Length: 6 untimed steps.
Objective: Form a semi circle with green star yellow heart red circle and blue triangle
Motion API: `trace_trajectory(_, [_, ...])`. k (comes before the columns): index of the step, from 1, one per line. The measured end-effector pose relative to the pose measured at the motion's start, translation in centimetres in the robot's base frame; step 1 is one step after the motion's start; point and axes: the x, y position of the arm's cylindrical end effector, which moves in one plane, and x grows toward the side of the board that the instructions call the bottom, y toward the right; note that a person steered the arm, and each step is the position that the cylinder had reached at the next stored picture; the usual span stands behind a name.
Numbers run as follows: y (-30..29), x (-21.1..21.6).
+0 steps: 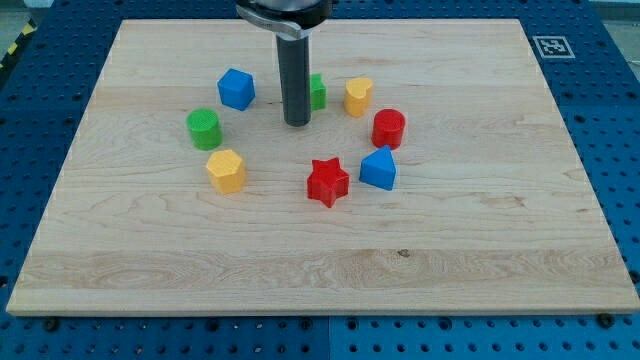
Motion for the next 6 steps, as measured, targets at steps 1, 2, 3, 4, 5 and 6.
trace_trajectory(1, [0.0,-1.5])
trace_trajectory(2, [0.1,-1.5])
trace_trajectory(3, [0.9,-0.9])
trace_trajectory(4, [2.1,-1.0])
trace_trajectory(5, [3.3,-1.2])
trace_trajectory(6, [4.9,-1.2])
